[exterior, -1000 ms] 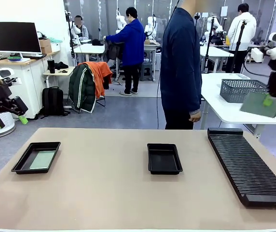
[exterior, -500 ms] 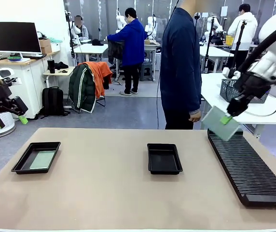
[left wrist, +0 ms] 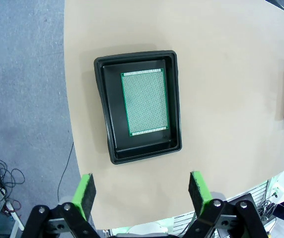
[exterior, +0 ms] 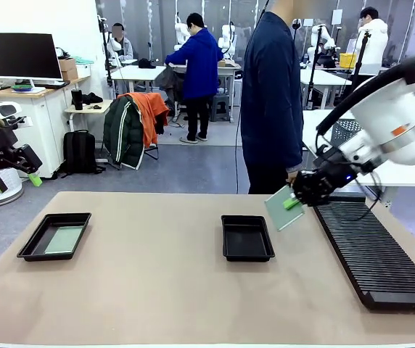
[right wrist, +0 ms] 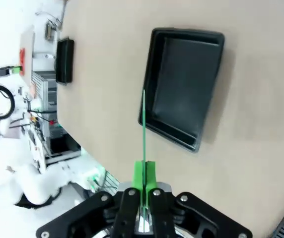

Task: Inspect and transfer BCBs to ESD trays.
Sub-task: Pick up the Blank PCB from the PCB Rack and place it in the right ESD tray.

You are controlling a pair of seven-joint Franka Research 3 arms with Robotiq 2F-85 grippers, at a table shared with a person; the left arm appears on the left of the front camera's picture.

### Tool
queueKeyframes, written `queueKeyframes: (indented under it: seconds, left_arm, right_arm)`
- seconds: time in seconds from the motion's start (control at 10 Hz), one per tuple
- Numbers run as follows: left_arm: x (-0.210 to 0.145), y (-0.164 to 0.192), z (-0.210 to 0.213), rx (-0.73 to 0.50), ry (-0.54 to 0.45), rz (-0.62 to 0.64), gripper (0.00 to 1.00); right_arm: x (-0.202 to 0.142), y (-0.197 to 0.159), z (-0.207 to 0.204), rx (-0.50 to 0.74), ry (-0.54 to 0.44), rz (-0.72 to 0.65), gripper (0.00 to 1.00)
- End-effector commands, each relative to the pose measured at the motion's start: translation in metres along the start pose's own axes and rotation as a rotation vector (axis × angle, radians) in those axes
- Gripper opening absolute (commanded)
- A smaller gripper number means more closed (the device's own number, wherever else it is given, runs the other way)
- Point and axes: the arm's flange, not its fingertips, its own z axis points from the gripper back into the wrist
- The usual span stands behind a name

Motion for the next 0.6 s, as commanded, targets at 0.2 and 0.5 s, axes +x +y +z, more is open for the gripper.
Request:
queueKeyframes:
  seconds: [0.2,0.5]
  left_arm:
    - [-0.001,0.001,-0.001,-0.018,-0.007,-0.01,1.0]
    - [-0.001,0.001,-0.001,-0.018,-0.007,-0.01,1.0]
  right_arm:
    - [0.002,-0.012,-0.061,0.118,-0.075,-0.045,0.03]
    - [0.005,-0.02,-0.096,0.133,-0.104,-0.089,0.03]
